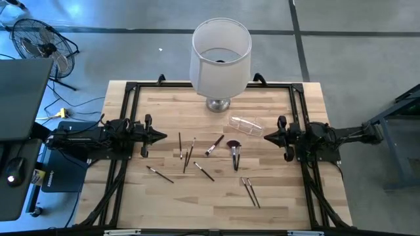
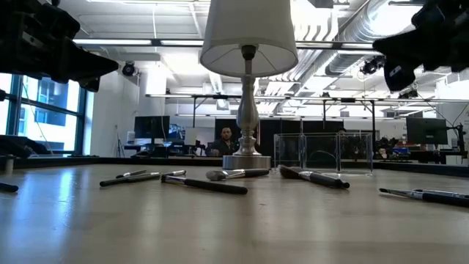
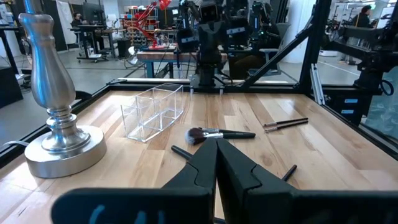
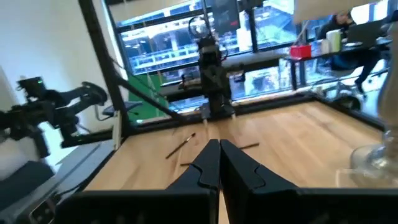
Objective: Put items in baskets/containers
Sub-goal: Put the black highlighter brush into the transparent organizer
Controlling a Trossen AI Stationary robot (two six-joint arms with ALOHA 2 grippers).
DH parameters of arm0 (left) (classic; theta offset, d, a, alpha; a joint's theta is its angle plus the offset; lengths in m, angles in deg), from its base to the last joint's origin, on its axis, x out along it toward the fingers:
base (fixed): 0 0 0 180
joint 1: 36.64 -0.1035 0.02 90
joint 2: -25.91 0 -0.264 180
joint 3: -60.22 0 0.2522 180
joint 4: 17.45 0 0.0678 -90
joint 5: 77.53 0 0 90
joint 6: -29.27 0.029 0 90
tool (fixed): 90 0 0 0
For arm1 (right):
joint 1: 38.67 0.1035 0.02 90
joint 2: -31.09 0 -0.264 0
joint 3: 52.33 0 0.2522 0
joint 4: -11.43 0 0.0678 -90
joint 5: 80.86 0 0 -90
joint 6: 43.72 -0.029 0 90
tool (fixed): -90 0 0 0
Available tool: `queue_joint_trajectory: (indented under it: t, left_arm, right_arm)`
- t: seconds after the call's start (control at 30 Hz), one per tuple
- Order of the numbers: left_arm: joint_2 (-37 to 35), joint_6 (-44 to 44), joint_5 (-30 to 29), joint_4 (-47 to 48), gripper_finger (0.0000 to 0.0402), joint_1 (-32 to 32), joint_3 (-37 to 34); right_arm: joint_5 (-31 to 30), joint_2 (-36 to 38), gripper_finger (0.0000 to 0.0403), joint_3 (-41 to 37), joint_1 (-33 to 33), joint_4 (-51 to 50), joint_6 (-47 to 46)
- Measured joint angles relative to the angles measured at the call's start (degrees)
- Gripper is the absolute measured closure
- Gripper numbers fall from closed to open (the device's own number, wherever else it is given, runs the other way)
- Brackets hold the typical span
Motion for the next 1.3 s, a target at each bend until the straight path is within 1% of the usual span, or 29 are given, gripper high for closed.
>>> queue_joint_trajectory:
  t: [0.07,0.13,0.27,0.37,0.43,0.5,0.57,0.63,0.73,0.87,0.93,1.0,1.17,1.3]
  left_arm:
    - [-0.01,0.00,0.02,0.00,0.0400,-0.02,0.02]
    - [0.00,0.00,0.00,-0.01,0.0400,-0.02,0.01]
    - [-0.02,0.00,0.00,0.00,0.0400,-0.02,0.00]
    - [-0.01,0.01,0.00,0.00,0.0400,-0.02,0.01]
    - [-0.01,0.01,0.01,0.00,0.0400,-0.02,0.02]
    - [-0.02,0.00,0.01,-0.01,0.0400,-0.02,0.00]
    - [-0.01,0.01,0.01,0.00,0.0400,-0.02,0.02]
    - [0.00,0.02,0.00,0.00,0.0400,-0.02,0.00]
    - [-0.02,0.02,0.02,-0.01,0.0400,0.00,0.01]
    - [-0.02,0.01,0.02,0.00,0.0400,-0.02,0.01]
    - [-0.01,0.01,0.01,0.00,0.0400,-0.02,0.01]
    - [-0.01,0.01,0.02,-0.01,0.0400,-0.02,0.00]
    - [0.00,0.00,0.02,0.00,0.0400,-0.02,0.00]
    - [-0.02,0.02,0.01,0.00,0.0400,-0.02,0.00]
  right_arm:
    - [-4.78,-5.36,0.0402,3.02,2.75,0.46,0.35]
    - [-9.79,-12.48,0.0402,6.55,5.52,0.11,0.35]
    - [-17.92,-29.54,0.0402,16.11,10.42,0.22,0.33]
    - [-23.19,-43.28,0.0403,25.15,12.61,-0.58,-1.13]
    - [-25.22,-51.14,0.0403,31.80,13.18,-2.24,-1.98]
    - [-25.95,-58.52,0.0403,39.45,13.24,-5.21,-3.07]
    - [-26.51,-65.10,0.0403,46.90,12.88,-10.57,-4.77]
    - [-27.29,-70.86,0.0403,54.77,12.38,-17.29,-8.81]
    - [-27.55,-77.84,0.0403,66.32,10.79,-30.22,-17.66]
    - [-26.62,-85.86,0.0403,79.59,7.61,-49.16,-33.05]
    - [-23.86,-89.40,0.0403,85.10,5.72,-57.18,-39.52]
    - [-20.04,-92.47,0.0403,89.89,3.95,-64.63,-43.21]
    - [-10.55,-99.38,0.0403,97.43,0.30,-76.65,-49.90]
    - [-5.69,-102.61,0.0402,98.88,-1.60,-82.32,-56.39]
